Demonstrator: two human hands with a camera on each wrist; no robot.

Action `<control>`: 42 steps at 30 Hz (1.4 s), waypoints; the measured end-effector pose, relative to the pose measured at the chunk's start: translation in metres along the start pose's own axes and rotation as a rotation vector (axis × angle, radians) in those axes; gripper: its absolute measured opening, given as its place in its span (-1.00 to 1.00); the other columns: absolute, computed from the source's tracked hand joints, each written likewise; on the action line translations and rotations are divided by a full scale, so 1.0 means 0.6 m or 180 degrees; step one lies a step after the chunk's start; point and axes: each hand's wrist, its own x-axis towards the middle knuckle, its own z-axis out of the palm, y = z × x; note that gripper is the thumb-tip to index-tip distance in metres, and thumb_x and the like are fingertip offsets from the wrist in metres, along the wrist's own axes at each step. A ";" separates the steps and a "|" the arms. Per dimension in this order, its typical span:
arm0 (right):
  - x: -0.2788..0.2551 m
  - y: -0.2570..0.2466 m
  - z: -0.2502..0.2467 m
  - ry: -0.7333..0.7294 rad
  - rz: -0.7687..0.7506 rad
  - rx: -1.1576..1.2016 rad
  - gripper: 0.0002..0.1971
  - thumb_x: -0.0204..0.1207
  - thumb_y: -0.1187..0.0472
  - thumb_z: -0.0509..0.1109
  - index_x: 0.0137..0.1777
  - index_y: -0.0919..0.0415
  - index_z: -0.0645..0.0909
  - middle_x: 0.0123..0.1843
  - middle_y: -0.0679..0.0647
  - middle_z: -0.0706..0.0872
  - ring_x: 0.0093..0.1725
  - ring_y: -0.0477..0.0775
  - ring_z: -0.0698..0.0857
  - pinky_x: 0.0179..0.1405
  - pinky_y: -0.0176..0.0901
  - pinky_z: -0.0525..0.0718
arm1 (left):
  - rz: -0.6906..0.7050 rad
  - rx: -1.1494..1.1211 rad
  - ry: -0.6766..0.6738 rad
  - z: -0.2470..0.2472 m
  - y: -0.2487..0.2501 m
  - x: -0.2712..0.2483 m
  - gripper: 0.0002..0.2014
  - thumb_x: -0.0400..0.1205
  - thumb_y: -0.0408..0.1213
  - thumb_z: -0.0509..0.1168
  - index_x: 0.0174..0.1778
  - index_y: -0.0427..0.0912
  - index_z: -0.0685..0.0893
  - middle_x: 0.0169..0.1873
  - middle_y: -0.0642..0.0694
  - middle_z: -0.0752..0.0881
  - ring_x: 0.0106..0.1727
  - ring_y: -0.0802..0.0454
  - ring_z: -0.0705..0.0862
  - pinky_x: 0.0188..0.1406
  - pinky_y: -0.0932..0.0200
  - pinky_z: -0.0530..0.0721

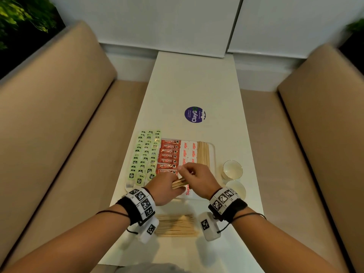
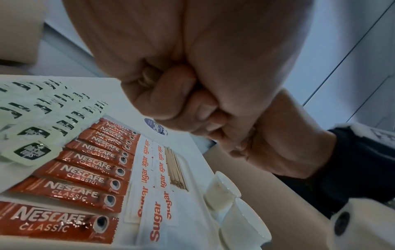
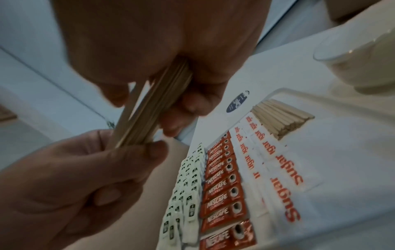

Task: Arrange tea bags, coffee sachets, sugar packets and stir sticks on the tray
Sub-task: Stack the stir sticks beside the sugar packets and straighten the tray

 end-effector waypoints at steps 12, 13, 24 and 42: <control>0.010 0.030 -0.009 0.0216 0.0242 -0.0399 -0.52 0.71 0.05 0.23 -0.45 0.26 0.43 -0.52 0.08 0.43 -0.50 -0.01 0.34 -0.43 -0.07 0.35 | -0.0149 -0.0184 0.0088 -0.017 0.023 -0.008 -0.81 0.49 0.03 0.55 -0.20 0.00 0.79 -0.38 0.00 0.75 -0.44 0.19 0.64 -0.39 0.20 0.60; 0.011 0.030 -0.014 0.0247 0.0257 -0.0386 -0.52 0.71 0.04 0.24 -0.44 0.27 0.45 -0.52 0.07 0.44 -0.50 -0.03 0.35 -0.44 -0.10 0.36 | -0.0149 -0.0302 0.0084 -0.018 0.024 -0.009 -0.82 0.49 0.01 0.56 -0.16 0.02 0.80 -0.35 0.01 0.77 -0.40 0.19 0.70 -0.38 0.20 0.66; 0.002 0.017 -0.013 0.0809 0.0243 -0.0142 -0.48 0.77 -0.04 0.21 -0.40 0.25 0.48 -0.51 0.06 0.53 -0.51 -0.10 0.41 -0.46 -0.14 0.40 | -0.1204 -0.2110 0.1081 -0.029 0.051 0.007 -0.50 0.80 0.10 0.07 -0.11 -0.18 0.76 -0.29 -0.21 0.82 -0.57 0.03 0.62 -0.65 0.29 0.48; -0.027 0.023 -0.013 0.0544 -0.0043 -0.0152 -0.50 0.79 -0.09 0.16 -0.35 0.11 0.60 -0.49 0.04 0.59 -0.51 -0.09 0.45 -0.45 -0.08 0.44 | -0.0997 -0.0933 0.0519 -0.025 0.049 0.028 -0.56 0.79 -0.14 0.15 -0.45 -0.11 0.57 -0.67 0.08 0.57 -0.67 0.23 0.48 -0.60 0.33 0.41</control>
